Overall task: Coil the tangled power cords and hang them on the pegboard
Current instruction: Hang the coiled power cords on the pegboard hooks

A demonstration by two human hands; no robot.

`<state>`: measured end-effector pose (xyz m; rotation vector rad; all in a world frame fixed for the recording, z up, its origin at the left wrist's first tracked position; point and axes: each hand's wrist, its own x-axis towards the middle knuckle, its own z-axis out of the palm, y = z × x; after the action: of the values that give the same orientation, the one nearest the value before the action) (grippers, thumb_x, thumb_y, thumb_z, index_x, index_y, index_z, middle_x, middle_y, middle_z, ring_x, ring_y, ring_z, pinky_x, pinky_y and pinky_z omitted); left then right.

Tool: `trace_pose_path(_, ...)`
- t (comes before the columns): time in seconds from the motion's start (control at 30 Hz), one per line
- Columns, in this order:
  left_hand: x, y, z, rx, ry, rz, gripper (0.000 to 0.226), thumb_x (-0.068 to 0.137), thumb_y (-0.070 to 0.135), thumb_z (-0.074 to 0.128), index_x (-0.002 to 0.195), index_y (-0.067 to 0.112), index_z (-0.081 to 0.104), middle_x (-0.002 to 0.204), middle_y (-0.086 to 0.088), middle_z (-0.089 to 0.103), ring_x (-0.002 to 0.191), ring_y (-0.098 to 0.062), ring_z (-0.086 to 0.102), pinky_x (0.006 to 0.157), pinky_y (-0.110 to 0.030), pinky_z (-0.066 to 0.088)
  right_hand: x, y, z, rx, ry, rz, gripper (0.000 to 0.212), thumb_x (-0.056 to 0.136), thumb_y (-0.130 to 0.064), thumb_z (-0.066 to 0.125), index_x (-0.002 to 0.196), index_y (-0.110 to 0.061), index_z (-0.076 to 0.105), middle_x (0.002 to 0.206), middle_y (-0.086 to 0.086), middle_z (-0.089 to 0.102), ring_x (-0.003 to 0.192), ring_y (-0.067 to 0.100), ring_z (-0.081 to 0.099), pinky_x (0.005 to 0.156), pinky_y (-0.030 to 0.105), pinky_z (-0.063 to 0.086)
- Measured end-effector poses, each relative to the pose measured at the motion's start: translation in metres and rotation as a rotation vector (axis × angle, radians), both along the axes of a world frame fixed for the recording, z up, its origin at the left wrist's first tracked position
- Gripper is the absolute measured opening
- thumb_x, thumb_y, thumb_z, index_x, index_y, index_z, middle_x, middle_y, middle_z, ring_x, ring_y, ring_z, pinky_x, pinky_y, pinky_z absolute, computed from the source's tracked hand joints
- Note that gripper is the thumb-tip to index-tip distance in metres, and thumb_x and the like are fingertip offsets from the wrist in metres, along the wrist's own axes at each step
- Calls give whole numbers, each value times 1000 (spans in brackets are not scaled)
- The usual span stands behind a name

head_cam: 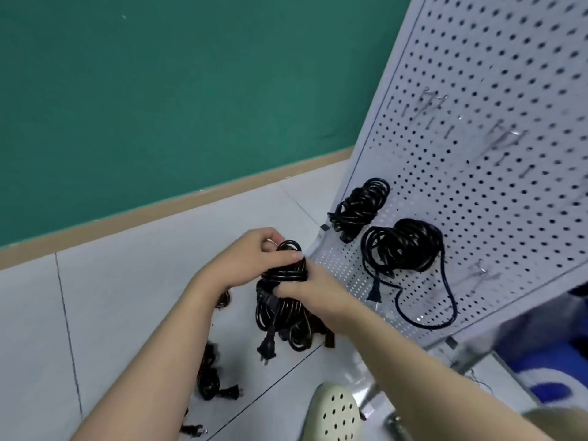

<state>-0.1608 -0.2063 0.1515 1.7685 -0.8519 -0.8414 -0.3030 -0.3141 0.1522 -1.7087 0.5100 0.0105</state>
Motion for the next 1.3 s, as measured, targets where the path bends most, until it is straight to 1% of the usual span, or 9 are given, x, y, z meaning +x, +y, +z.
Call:
trace_pose_path(0.23, -52, -21, 87, -335, 169, -180, 49, 84, 31, 84, 126, 14, 63, 116, -8, 76, 109, -28, 73, 102, -39, 54, -70, -18, 101, -13, -199, -168, 29, 77, -2, 74, 103, -16, 73, 87, 4, 70, 84, 20, 67, 83, 40, 55)
trace_pose_path(0.37, -98, -47, 104, -453, 176, -184, 46, 85, 32, 73, 126, 11, 65, 116, -5, 77, 111, -20, 72, 101, -32, 54, -116, -38, 131, -80, -189, -254, 35, 79, -4, 81, 112, -11, 71, 105, 14, 77, 100, 32, 75, 96, 47, 58)
trace_pose_path(0.5, -134, -76, 101, -457, 182, -228, 31, 100, 18, 65, 130, 11, 65, 120, -7, 75, 112, -19, 71, 101, -31, 55, -157, -63, 143, -89, -103, -287, 38, 84, -4, 82, 117, -14, 66, 106, 11, 78, 101, 29, 76, 98, 48, 57)
trace_pose_path(0.7, -165, -117, 81, -359, 150, -327, 56, 93, 37, 75, 142, 25, 53, 130, 3, 69, 114, -9, 70, 103, -37, 55, -185, -104, 138, -101, -135, -382, 66, 67, -21, 90, 127, -10, 65, 117, 15, 75, 111, 31, 72, 106, 52, 50)
trace_pose_path(0.9, -177, -131, 64, -347, 254, -447, 40, 94, 16, 75, 132, 19, 62, 121, 4, 74, 114, -10, 69, 99, -28, 54, -203, -125, 124, -57, -208, -410, 53, 74, -6, 80, 125, 1, 64, 119, 24, 72, 112, 38, 70, 100, 49, 54)
trace_pose_path(1.0, -182, -138, 57, -371, 300, -476, 34, 99, 19, 69, 133, 14, 63, 128, -5, 71, 122, -19, 66, 110, -40, 50, -207, -131, 121, -37, -228, -421, 46, 78, 2, 80, 121, 4, 65, 117, 26, 72, 108, 38, 71, 90, 41, 58)
trace_pose_path(1.1, -188, -143, 51, -374, 329, -467, 33, 103, 19, 63, 136, 14, 61, 128, -3, 72, 121, -18, 67, 110, -41, 49, -211, -141, 115, -24, -211, -461, 34, 86, 4, 73, 118, 3, 65, 113, 23, 73, 103, 35, 72, 83, 36, 58)
trace_pose_path(1.23, -192, -145, 46, -377, 347, -448, 34, 104, 16, 60, 137, 12, 59, 126, -2, 73, 118, -14, 69, 102, -29, 53, -213, -150, 108, 53, -176, -480, 38, 79, -8, 73, 115, 2, 65, 112, 23, 74, 101, 35, 73, 81, 34, 58)
trace_pose_path(1.3, -191, -146, 43, -378, 345, -442, 33, 103, 16, 61, 136, 12, 60, 125, -2, 73, 117, -14, 69, 101, -29, 54, -213, -152, 106, 64, -170, -468, 25, 85, -2, 70, 110, -1, 67, 109, 21, 76, 98, 32, 73, 79, 33, 59)
